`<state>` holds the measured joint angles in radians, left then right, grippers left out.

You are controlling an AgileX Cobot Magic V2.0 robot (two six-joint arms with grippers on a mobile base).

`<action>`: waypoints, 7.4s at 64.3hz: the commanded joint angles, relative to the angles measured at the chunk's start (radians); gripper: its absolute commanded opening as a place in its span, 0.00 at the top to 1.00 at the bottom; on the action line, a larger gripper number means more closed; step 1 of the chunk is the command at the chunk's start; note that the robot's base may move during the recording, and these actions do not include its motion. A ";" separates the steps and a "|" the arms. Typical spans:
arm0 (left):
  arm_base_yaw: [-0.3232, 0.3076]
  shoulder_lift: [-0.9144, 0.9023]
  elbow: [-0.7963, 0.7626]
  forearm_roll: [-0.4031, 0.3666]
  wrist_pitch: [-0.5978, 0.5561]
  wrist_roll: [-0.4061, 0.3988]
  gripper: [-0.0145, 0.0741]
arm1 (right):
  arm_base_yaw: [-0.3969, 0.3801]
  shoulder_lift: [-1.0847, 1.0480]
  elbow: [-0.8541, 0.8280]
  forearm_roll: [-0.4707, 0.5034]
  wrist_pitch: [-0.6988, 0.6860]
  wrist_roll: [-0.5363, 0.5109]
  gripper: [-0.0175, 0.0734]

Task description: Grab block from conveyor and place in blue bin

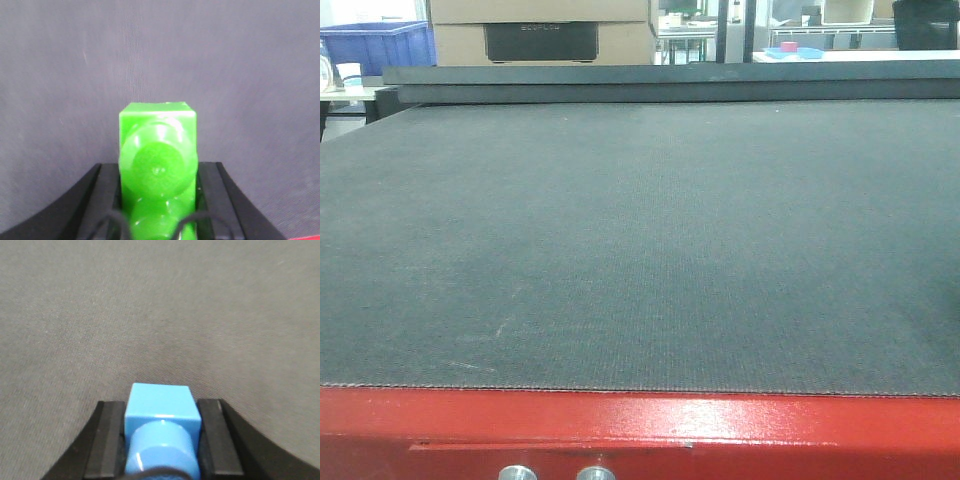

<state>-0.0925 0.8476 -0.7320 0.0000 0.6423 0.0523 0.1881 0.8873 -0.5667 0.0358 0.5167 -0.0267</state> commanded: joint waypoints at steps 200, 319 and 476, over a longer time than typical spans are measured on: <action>-0.068 -0.266 -0.141 0.007 -0.032 -0.004 0.96 | -0.006 -0.333 -0.330 -0.018 0.156 0.001 0.98; -0.068 -0.266 -0.141 0.007 -0.032 -0.004 0.96 | -0.006 -0.333 -0.330 -0.018 0.156 0.001 0.98; -0.068 -0.266 -0.141 0.007 -0.032 -0.004 0.96 | -0.006 -0.333 -0.330 -0.018 0.156 0.001 0.98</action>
<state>-0.1545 0.5851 -0.8653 0.0096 0.6276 0.0523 0.1881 0.5592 -0.8876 0.0257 0.6910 -0.0267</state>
